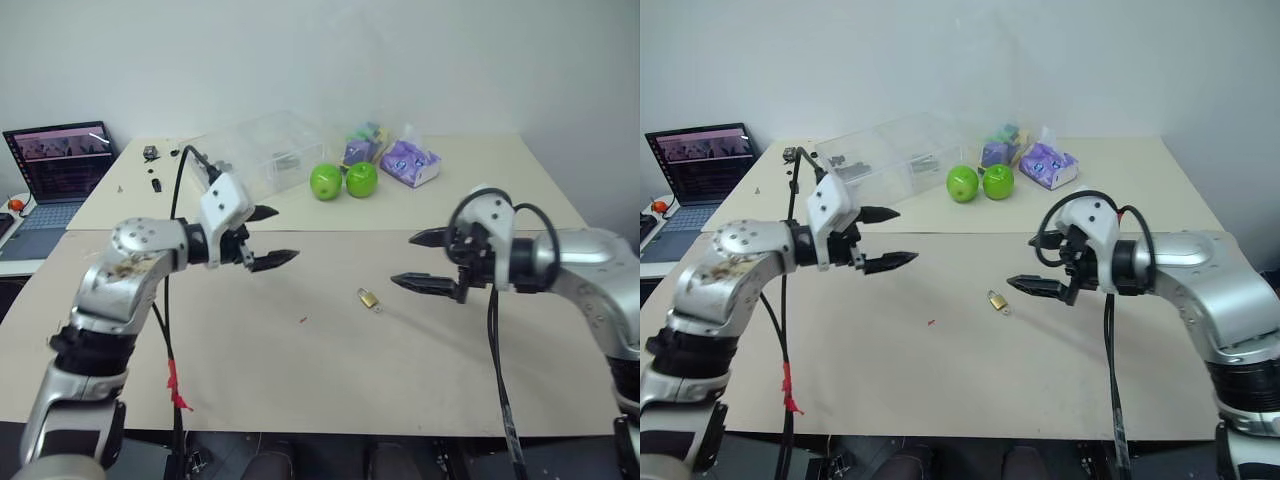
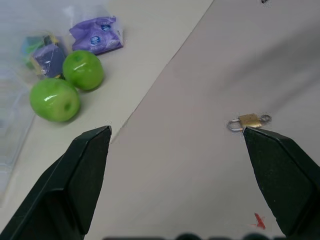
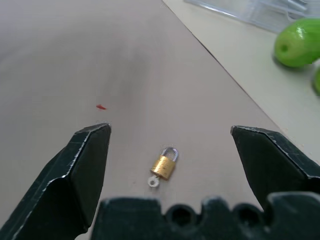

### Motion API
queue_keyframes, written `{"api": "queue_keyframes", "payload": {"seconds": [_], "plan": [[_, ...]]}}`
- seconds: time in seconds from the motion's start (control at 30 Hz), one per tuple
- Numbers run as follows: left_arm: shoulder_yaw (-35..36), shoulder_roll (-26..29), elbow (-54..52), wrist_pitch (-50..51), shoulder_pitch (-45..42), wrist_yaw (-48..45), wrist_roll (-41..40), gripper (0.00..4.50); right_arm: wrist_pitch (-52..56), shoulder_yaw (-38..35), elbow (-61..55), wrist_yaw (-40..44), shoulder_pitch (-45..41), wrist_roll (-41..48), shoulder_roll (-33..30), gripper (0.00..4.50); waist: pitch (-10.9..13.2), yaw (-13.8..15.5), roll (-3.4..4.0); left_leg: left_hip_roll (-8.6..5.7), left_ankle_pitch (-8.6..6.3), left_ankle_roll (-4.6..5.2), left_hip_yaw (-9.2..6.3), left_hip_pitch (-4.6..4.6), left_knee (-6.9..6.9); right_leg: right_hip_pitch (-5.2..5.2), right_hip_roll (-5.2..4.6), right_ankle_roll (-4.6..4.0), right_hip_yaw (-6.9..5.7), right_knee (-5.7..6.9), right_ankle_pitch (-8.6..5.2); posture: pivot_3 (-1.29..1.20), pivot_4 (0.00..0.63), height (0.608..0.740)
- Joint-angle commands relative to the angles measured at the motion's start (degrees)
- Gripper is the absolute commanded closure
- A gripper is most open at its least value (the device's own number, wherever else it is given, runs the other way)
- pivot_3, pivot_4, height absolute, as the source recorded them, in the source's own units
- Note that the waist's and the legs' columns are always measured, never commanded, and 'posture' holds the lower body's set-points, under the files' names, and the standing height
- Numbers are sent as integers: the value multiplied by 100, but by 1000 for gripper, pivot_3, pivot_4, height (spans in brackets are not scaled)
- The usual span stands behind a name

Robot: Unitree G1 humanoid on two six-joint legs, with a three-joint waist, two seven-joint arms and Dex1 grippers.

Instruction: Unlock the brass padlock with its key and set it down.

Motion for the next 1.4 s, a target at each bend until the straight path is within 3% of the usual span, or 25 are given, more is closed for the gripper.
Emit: {"api": "queue_keyframes", "payload": {"seconds": [0.03, 0.13, 0.5, 0.73, 1.13, 1.23, 1.4], "plan": [[65, -35, 275, -75, -564, 111, 135, 16, -62, 360, 14, -695, -51, -475, 531, 0, 2, -8, -3, 0, 0, 0, 0, 0, 0, 1, 0, 0, 0, 1, 0, 0, 150, 740], [-86, 95, 255, -195, -538, -115, 243, 16, -74, 706, 139, -1058, -28, -769, 1011, 0, 0, -60, 0, -1, 2, -4, 3, 1, -1, -2, 2, -41, 12, 13, 25, 0, 150, 740], [-391, 1104, -527, -816, 634, -1254, 458, 16, -528, 1389, 1066, -1480, 193, -1518, 2042, 0, 2, -81, 5, 1, 4, -7, 5, 2, -8, -23, 13, -45, 42, 21, 26, 0, 150, 740], [-258, 1056, -753, -552, 593, -1132, 340, 16, -1082, 1412, 1588, -1571, 421, -1944, 2189, 0, 2, -21, 5, -4, 4, -6, 5, 2, -6, -22, 16, -44, 54, 27, 26, 0, 150, 740], [-328, 966, -792, -601, 668, -1241, 281, 16, -1082, 1187, 1534, -1550, 781, -2025, 2185, 0, 3, -88, 3, 8, 4, -5, 16, 6, -4, -51, 42, -42, 90, 80, 24, 0, 150, 740], [-334, 921, -841, -545, 667, -1249, 262, 0, -1113, 1178, 1572, -1553, 818, -2050, 2213, 676, 3, -104, 3, 10, 4, -5, 17, 6, -4, -52, 44, -42, 92, 81, 25, 0, 150, 740], [-294, 934, -838, -481, 669, -1249, 279, 0, -1119, 1197, 1617, -1532, 779, -2074, 2274, 2418, 3, -138, 3, 13, 4, -5, 17, 7, -3, -51, 48, -42, 95, 81, 25, 0, 150, 740]]}}
